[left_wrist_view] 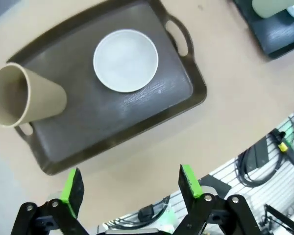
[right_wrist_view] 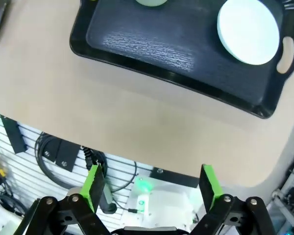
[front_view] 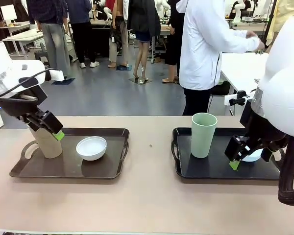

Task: Set up a tray with a mat and arrange the tableware.
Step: Pick up the Picnic Bowl and Reusable plastic cup from the Handle tray in front of the human's position and hold them in the air.

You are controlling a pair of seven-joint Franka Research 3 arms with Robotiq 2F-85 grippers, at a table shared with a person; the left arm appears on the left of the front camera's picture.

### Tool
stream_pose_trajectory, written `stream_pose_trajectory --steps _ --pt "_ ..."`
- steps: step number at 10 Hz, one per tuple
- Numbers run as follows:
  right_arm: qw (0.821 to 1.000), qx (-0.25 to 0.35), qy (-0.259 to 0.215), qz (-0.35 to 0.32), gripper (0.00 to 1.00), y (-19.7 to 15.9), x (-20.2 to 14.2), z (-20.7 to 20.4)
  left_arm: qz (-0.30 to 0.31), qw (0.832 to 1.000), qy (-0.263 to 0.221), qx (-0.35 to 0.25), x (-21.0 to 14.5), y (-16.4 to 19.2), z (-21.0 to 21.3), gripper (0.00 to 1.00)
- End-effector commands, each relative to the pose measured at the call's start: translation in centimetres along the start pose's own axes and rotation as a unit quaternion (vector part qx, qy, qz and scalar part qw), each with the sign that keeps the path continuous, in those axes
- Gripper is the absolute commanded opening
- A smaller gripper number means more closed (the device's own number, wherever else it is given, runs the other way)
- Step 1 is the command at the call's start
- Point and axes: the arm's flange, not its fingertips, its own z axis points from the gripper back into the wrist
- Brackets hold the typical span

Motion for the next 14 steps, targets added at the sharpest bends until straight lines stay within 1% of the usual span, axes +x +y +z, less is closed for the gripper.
stream_pose_trajectory --steps 1,2,3,4,5,6,7,8,9,10,11,12,14 --pt "0.990 0.141 0.020 0.007 1.00 -2.3 0.1 1.2 0.004 1.000 0.005 0.001 -0.4 0.2 0.4 1.00" --pt "0.956 0.293 -0.004 0.004 1.00 -5.4 -0.2 2.3 0.028 0.990 -0.038 -0.129 -0.5 2.5 -0.2 1.00" --pt "0.907 0.417 -0.045 -0.028 1.00 -9.3 -1.2 3.3 0.033 0.963 -0.095 -0.249 -1.0 4.8 -0.7 1.00" --pt "0.862 0.500 -0.082 -0.030 1.00 -12.0 -2.5 3.5 0.061 0.927 -0.107 -0.354 -2.0 6.6 -1.8 1.00" --pt "0.821 0.560 -0.106 -0.040 1.00 -14.3 -3.7 2.8 0.112 0.888 -0.117 -0.430 -2.9 8.4 -3.0 1.00" --pt "0.800 0.586 -0.121 -0.052 1.00 -16.3 -4.7 1.7 0.150 0.854 -0.126 -0.481 -3.7 9.4 -4.2 1.00" --pt "0.764 0.627 -0.145 -0.047 1.00 -18.0 -6.4 0.6 0.175 0.823 -0.133 -0.524 -4.9 10.0 -5.4 1.00" --pt "0.733 0.657 -0.172 -0.047 1.00 -19.4 -7.9 -0.4 0.187 0.790 -0.164 -0.561 -6.1 9.7 -5.6 1.00" --pt "0.710 0.681 -0.169 -0.059 1.00 -20.3 -8.9 -1.5 0.177 0.761 -0.215 -0.585 -7.0 8.6 -4.9 1.00" --pt "0.711 0.681 -0.161 -0.073 1.00 -20.3 -9.1 -2.1 0.171 0.759 -0.231 -0.584 -7.8 7.2 -3.8 1.00" --pt "0.743 0.651 -0.124 -0.088 1.00 -19.7 -8.8 -2.0 0.215 0.783 -0.200 -0.548 -8.4 6.7 -2.8 1.00" --pt "0.719 0.669 -0.180 -0.063 1.00 -23.3 -8.2 1.2 0.169 0.768 -0.215 -0.579 -3.3 12.2 -2.6 1.00" --pt "0.719 0.669 -0.180 -0.063 1.00 -23.3 -8.2 1.2 0.169 0.768 -0.215 -0.579 -3.3 12.2 -2.6 1.00"
